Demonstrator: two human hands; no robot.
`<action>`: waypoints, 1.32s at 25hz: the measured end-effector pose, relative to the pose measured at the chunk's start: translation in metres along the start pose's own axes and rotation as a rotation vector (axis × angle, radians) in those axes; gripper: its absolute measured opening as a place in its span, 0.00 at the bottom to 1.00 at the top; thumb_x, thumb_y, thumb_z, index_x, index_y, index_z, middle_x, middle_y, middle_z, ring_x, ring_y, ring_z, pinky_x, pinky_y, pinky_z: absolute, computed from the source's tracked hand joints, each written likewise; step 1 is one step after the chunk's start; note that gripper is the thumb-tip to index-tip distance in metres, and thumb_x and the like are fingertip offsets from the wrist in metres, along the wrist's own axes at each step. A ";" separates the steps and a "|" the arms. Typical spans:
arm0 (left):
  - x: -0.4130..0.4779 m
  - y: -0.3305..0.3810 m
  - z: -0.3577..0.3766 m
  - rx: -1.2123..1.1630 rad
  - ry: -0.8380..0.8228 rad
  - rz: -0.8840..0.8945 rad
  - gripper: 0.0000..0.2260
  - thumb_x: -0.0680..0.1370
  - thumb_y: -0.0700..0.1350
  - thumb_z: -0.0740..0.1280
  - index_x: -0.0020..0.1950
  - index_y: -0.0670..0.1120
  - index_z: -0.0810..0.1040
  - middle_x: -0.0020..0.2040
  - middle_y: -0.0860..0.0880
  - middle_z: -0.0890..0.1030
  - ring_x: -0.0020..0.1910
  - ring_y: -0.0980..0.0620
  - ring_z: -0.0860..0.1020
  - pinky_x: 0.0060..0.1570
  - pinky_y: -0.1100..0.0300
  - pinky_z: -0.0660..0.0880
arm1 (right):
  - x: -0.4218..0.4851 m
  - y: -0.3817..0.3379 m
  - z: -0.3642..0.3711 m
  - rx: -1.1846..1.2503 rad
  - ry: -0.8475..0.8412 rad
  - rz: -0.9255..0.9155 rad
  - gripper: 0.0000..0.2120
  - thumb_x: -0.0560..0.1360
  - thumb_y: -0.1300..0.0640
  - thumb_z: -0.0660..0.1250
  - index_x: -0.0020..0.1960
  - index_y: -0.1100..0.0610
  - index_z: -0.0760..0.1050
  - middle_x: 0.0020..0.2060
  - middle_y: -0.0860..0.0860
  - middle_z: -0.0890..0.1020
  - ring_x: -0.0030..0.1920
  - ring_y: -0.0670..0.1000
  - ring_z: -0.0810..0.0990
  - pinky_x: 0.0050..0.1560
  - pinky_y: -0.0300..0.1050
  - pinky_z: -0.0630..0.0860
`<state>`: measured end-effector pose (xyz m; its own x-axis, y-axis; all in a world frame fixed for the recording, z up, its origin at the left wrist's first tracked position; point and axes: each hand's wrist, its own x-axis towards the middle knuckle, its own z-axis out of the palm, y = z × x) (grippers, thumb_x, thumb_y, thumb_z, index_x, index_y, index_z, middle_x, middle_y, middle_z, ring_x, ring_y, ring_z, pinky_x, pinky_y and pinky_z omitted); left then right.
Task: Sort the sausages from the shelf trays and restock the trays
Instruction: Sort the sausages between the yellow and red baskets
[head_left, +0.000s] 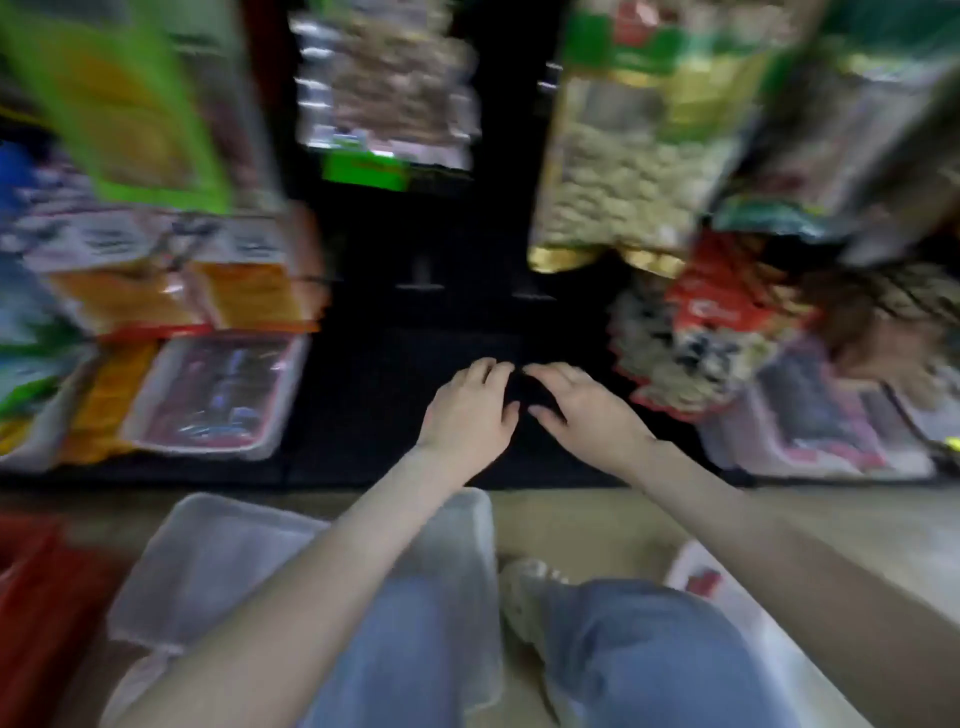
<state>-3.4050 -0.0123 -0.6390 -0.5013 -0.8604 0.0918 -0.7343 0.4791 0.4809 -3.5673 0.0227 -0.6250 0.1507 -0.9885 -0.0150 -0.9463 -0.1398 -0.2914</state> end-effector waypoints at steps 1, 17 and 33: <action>0.012 0.035 0.024 0.010 -0.064 0.068 0.21 0.81 0.50 0.59 0.73 0.47 0.64 0.72 0.47 0.66 0.66 0.46 0.69 0.62 0.53 0.69 | -0.029 0.038 -0.005 0.017 0.016 0.090 0.24 0.80 0.54 0.60 0.74 0.57 0.61 0.69 0.53 0.69 0.69 0.53 0.67 0.65 0.44 0.66; -0.006 0.159 0.424 0.643 -0.931 0.930 0.30 0.82 0.55 0.54 0.78 0.51 0.42 0.78 0.47 0.40 0.77 0.48 0.39 0.72 0.46 0.34 | -0.343 0.274 0.283 0.640 -0.024 1.404 0.44 0.71 0.61 0.66 0.78 0.54 0.43 0.72 0.57 0.63 0.67 0.60 0.67 0.63 0.50 0.67; 0.003 0.092 0.466 0.142 -0.522 0.820 0.21 0.70 0.52 0.66 0.60 0.43 0.80 0.65 0.42 0.76 0.67 0.42 0.68 0.69 0.48 0.62 | -0.256 0.274 0.350 0.708 0.245 1.530 0.41 0.70 0.56 0.67 0.77 0.49 0.47 0.60 0.57 0.69 0.55 0.60 0.72 0.57 0.51 0.72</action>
<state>-3.6870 0.1099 -1.0008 -0.9945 -0.0835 -0.0628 -0.0996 0.9395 0.3277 -3.7651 0.2573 -1.0354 -0.8169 -0.1803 -0.5479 0.1385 0.8608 -0.4898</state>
